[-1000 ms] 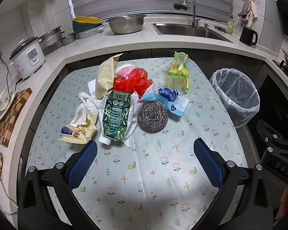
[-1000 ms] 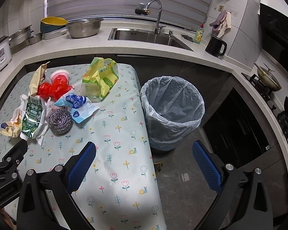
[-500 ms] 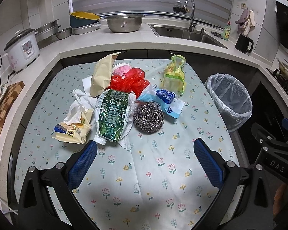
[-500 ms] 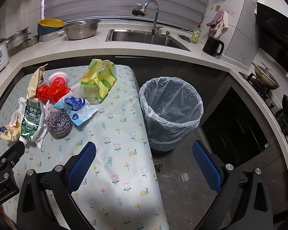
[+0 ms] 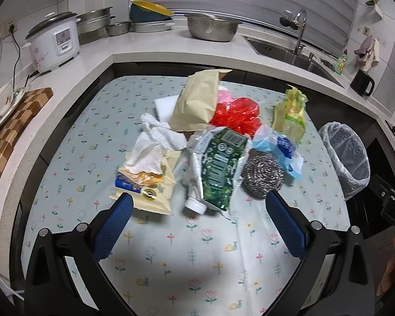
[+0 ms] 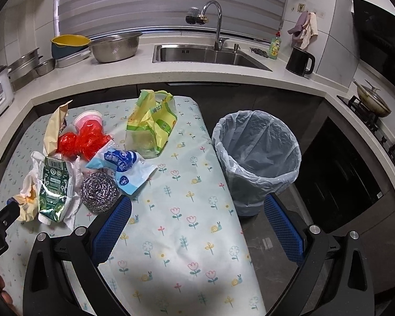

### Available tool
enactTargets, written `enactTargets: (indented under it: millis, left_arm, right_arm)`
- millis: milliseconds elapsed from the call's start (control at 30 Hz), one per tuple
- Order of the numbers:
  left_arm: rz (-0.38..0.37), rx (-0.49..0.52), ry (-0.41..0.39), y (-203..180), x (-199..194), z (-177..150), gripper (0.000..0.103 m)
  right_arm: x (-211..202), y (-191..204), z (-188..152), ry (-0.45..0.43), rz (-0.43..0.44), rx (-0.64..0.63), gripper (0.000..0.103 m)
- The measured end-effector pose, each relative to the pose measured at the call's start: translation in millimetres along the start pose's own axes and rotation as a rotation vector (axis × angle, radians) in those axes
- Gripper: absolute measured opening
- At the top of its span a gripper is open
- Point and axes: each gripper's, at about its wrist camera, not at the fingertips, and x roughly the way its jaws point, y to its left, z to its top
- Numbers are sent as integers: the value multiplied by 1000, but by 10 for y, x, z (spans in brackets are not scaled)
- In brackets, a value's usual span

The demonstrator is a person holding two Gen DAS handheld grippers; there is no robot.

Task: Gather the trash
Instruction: 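Reach down and grasp the yellow snack bag with the left tool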

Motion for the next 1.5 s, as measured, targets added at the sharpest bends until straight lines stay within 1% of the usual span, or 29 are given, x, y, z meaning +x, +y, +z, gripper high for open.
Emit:
enactTargets:
  millis: [167,267,367,500,633,667,700,767,800,867,933,967,1100,1167,1333,1500]
  left_arm:
    - [34,-52,35,362,172,37,96]
    - [54,-83,53,554,276,32,96]
    - [54,-123,82,711,399,43,96]
    - [45,-151,108,822,553,58,96]
    - [41,-154,127,854,716,71,96]
    - [38,-152,136,853,759,71,93]
    - [30,-150,142,846,794,72,88]
    - [13,-139,162,828,863,75,81]
    - [5,-133,173,814,893,71,74]
    - [-17,-125,189,800,924,60,63]
    - [-29,-120,196,795,940,47,56]
    - [-33,-120,197,802,936,39,50]
    - [-57,-121,189,823,890,29,42]
    - [-66,-120,177,843,845,39,40]
    - [-106,-107,143,863,653,73,39]
    - [-162,-103,113,830,445,124,38]
  right_arm:
    - [148,218,52,21,31,17,96]
    - [219,394,64,32,57,0,96]
    - [290,577,71,42,71,-28,96]
    - [388,756,69,63,93,-46,96]
    - [462,869,59,79,100,-60,96]
    - [482,889,54,84,102,-62,96]
    - [497,910,52,89,106,-63,96]
    - [528,959,44,96,116,-69,96]
    - [538,986,41,98,120,-72,96]
    - [546,1047,36,101,131,-80,95]
    - [560,1110,30,105,141,-90,95]
    - [564,1146,26,107,145,-97,95]
    - [567,1280,20,110,163,-118,95]
    - [569,1331,18,109,170,-125,95]
    - [548,1408,25,107,182,-128,95]
    - [489,1425,27,97,180,-131,95]
